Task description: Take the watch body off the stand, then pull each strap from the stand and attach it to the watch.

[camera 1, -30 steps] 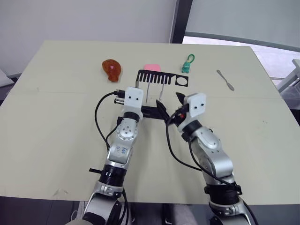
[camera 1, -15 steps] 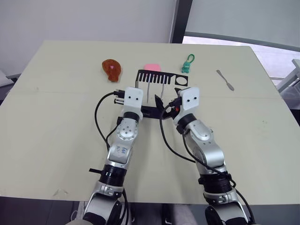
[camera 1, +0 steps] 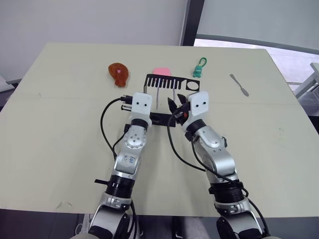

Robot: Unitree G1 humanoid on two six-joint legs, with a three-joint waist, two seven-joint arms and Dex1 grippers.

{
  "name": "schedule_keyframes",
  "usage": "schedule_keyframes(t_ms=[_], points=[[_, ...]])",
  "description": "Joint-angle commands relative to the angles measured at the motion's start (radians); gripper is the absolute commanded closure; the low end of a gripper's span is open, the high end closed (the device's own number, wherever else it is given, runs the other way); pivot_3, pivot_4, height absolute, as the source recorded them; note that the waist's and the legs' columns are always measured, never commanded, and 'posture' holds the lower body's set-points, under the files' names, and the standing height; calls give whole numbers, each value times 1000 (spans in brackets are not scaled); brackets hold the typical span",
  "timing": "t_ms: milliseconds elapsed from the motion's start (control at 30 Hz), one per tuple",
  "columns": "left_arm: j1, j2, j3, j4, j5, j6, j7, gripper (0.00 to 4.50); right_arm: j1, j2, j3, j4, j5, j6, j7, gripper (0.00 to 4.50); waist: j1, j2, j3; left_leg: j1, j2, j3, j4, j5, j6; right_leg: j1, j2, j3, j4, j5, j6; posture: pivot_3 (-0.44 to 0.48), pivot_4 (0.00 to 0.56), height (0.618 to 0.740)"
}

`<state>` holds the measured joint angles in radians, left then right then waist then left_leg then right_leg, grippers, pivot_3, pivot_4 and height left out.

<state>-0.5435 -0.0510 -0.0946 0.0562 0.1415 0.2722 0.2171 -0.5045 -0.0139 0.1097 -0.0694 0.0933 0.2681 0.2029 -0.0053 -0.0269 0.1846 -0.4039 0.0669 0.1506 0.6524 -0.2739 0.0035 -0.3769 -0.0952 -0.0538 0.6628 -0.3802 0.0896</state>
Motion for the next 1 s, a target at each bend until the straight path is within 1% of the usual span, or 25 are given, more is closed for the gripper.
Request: schedule_keyframes(t_ms=[33,267,533,867,1000], points=[[4,-3,-3,-27,18,3,-3,4500,-10,2,9,-31,4,-34,20,4455,0,0,0,0,0,0,0,0,0,0,0,0,0,0,0,0,150,740],[4,-1,0,-28,17,7,-3,4500,-11,-17,6,-36,8,-43,36,4455,0,0,0,0,0,0,0,0,0,0,0,0,0,0,0,0,150,740],[4,-3,8,-19,13,16,0,4500,-24,-60,53,-40,-51,-117,70,4455,-2,0,0,0,0,0,0,0,0,0,0,0,0,0,0,0,150,740],[1,-7,12,-11,11,13,-2,4500,-19,-76,58,-50,-91,-136,59,4455,-2,0,0,0,0,0,0,0,0,0,0,0,0,0,0,0,150,740],[5,-8,13,-14,10,17,0,4500,-12,-85,70,-58,-99,-169,80,4455,-2,0,0,0,0,0,0,0,0,0,0,0,0,0,0,0,150,740]])
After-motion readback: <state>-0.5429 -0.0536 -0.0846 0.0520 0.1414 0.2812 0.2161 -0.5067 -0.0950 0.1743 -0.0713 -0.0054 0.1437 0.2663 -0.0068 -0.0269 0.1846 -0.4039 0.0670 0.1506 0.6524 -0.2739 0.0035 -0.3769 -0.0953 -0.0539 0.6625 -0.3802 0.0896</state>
